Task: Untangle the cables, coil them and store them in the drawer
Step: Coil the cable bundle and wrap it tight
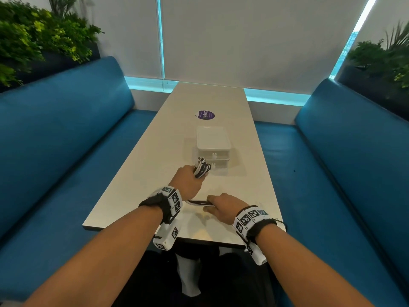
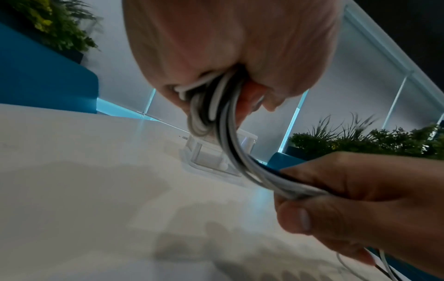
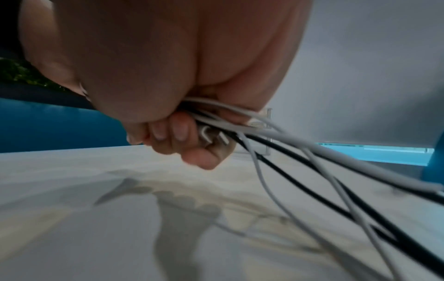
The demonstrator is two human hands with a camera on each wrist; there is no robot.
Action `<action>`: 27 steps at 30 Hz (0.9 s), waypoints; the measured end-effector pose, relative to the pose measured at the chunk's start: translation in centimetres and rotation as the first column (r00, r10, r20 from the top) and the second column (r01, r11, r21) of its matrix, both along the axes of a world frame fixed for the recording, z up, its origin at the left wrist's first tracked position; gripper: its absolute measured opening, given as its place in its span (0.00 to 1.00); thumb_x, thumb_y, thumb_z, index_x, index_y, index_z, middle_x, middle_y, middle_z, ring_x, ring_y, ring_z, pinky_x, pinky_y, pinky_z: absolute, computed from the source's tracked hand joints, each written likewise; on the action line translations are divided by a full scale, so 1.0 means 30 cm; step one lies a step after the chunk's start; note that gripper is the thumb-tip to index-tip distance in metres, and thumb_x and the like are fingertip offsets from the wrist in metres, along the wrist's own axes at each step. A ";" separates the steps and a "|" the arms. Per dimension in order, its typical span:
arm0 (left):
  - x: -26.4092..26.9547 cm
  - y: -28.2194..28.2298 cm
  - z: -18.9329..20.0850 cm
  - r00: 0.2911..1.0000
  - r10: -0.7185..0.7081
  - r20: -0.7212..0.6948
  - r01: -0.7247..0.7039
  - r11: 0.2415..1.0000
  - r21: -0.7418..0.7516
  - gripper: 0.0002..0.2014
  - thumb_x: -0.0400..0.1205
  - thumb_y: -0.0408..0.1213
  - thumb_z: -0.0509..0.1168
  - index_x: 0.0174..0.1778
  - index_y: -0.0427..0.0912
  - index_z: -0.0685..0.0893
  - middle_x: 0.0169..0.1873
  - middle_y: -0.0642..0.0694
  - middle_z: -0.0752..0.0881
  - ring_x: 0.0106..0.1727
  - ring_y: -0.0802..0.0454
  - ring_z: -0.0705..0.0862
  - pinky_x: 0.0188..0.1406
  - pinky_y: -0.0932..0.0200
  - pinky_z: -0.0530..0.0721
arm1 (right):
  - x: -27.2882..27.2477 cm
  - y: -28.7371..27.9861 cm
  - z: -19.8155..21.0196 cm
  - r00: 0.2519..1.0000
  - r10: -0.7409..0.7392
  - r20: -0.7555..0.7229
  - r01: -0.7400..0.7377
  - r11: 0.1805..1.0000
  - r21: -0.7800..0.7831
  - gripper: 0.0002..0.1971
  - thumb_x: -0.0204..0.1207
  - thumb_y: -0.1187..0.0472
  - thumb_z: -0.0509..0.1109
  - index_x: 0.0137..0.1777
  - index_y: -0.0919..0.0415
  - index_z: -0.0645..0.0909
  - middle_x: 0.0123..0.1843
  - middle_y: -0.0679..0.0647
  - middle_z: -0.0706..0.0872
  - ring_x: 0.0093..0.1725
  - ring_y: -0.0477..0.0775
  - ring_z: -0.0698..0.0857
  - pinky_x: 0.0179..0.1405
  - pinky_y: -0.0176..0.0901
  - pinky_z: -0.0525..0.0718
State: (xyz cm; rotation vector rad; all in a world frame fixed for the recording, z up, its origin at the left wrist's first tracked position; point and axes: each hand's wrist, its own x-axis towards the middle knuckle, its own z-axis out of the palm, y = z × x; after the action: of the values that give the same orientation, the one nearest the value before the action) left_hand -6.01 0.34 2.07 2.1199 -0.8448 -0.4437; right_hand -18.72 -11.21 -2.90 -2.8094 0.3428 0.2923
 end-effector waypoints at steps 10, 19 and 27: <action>0.025 0.033 0.003 0.974 -0.222 0.048 0.211 0.964 0.163 0.19 0.79 0.59 0.71 0.34 0.47 0.80 0.29 0.49 0.82 0.31 0.52 0.80 0.32 0.58 0.74 | 0.017 -0.028 0.052 0.996 -0.034 0.086 0.025 0.994 0.105 0.16 0.80 0.42 0.68 0.51 0.55 0.84 0.42 0.54 0.87 0.43 0.56 0.85 0.45 0.50 0.82; -0.009 0.068 -0.072 0.917 -0.397 -0.038 0.393 0.881 0.264 0.23 0.64 0.52 0.83 0.53 0.52 0.87 0.45 0.54 0.91 0.47 0.55 0.89 0.55 0.53 0.86 | 0.017 -0.030 0.059 0.991 -0.109 0.074 0.084 0.956 0.282 0.13 0.74 0.49 0.74 0.51 0.56 0.87 0.44 0.53 0.89 0.44 0.56 0.87 0.48 0.51 0.85; -0.004 0.037 -0.050 0.913 -0.409 -0.006 0.382 0.847 0.371 0.12 0.71 0.38 0.77 0.48 0.46 0.86 0.38 0.48 0.89 0.40 0.48 0.88 0.41 0.56 0.85 | 0.014 -0.052 0.077 0.979 -0.191 0.065 0.156 0.921 0.357 0.15 0.68 0.54 0.82 0.55 0.48 0.88 0.49 0.48 0.91 0.48 0.50 0.88 0.51 0.45 0.83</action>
State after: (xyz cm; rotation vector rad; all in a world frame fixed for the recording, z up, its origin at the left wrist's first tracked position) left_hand -6.12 1.45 0.55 2.3051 -1.3427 -0.7948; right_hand -18.30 -12.76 -0.59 -2.4135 0.4644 0.1553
